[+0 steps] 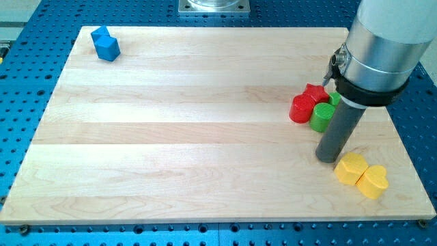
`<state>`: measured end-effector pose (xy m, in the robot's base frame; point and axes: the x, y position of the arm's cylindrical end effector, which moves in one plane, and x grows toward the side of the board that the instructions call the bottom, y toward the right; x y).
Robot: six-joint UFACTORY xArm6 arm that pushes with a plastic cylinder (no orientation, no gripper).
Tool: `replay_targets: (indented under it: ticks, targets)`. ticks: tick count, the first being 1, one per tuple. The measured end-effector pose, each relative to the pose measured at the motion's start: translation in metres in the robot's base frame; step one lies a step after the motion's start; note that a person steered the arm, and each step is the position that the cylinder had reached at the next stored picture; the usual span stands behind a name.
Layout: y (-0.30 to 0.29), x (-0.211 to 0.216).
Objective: Move the green circle to the left of the green star
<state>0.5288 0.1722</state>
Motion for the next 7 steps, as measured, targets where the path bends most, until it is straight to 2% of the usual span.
replay_targets:
  ticks: [7]
  targets:
    - [0.0, -0.0041]
